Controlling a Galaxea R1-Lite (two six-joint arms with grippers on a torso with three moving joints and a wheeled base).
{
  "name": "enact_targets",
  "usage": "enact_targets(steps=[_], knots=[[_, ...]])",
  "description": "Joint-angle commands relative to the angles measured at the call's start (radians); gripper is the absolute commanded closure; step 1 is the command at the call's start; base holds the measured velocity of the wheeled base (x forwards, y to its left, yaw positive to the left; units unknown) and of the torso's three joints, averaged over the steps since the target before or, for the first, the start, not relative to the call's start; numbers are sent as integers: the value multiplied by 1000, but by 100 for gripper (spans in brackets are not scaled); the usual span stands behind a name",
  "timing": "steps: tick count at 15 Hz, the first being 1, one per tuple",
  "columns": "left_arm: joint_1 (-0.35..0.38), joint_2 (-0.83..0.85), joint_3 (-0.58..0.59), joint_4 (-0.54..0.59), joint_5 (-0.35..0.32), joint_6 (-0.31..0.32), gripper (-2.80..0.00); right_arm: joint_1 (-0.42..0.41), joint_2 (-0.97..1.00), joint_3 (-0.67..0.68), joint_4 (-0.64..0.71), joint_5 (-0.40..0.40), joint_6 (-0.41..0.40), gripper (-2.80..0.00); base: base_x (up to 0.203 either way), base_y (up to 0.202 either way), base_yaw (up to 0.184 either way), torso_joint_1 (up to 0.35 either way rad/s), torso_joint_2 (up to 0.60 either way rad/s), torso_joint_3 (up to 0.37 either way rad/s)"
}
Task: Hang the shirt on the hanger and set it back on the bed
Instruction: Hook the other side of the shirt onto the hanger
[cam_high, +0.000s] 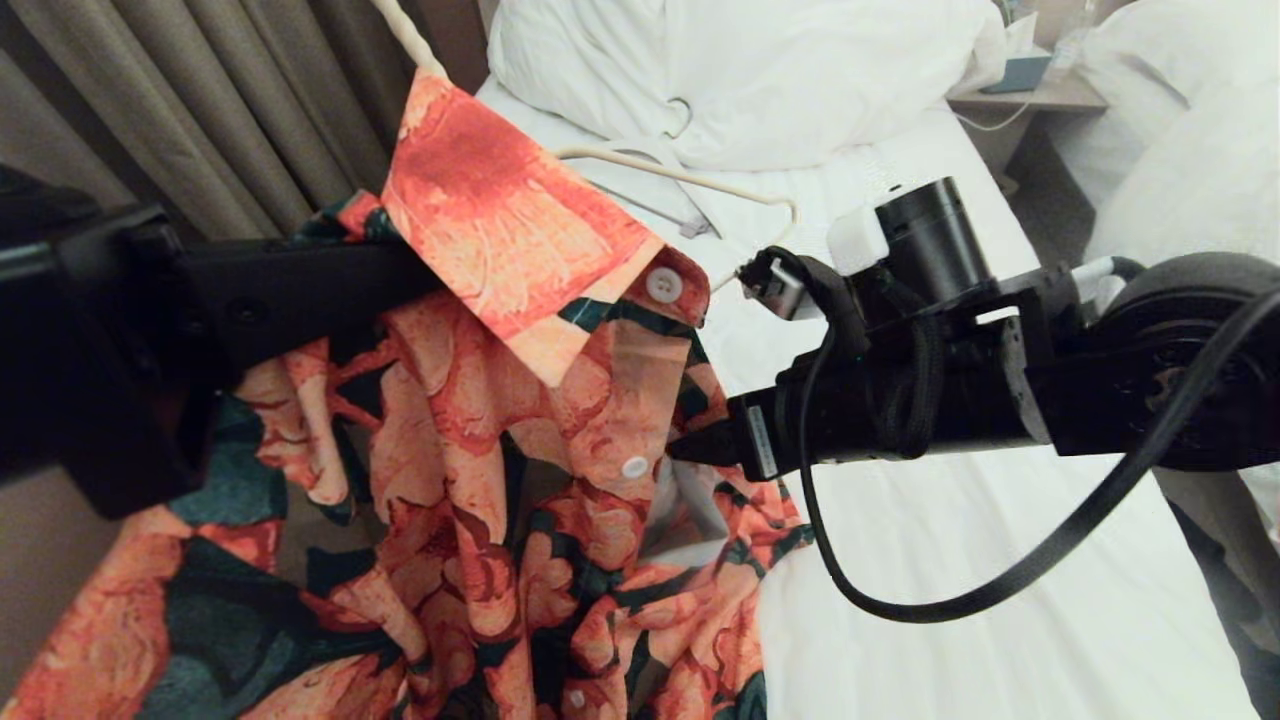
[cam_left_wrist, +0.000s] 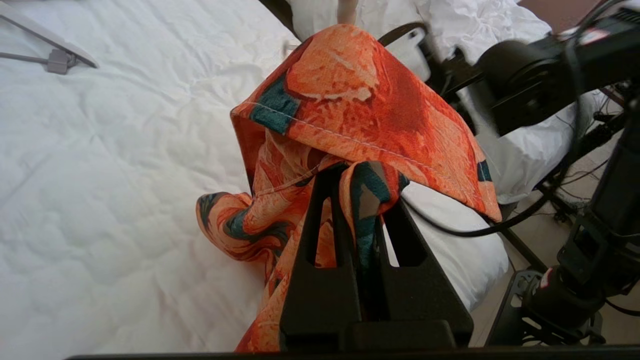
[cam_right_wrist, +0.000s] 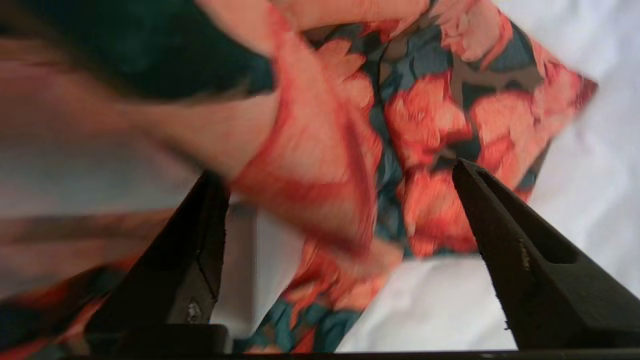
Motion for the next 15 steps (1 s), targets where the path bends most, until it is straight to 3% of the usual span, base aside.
enact_targets(steps=[1, 2, 8, 10, 15], knots=[[0, -3, 0, -1, 0, -1, 0, -2, 46, 0, -12, -1, -7, -280, 0, 0, 0, 0, 0, 0], [0, -3, -2, -1, 0, -1, 0, -2, 57, -2, -19, -2, -10, 0, 0, 0, 0, 0, 0, 0], [0, -3, 0, -1, 0, -1, 0, -10, 63, -3, -113, -3, 2, 0, 0, 0, 0, 0, 0, 0], [0, -3, -2, -1, 2, -2, 0, -17, 59, 0, -177, -4, 66, 0, 0, 0, 0, 0, 0, 0], [-14, 7, -11, -1, 0, -4, 0, -115, 16, 28, -194, -8, 102, 0, 0, 0, 0, 0, 0, 0]])
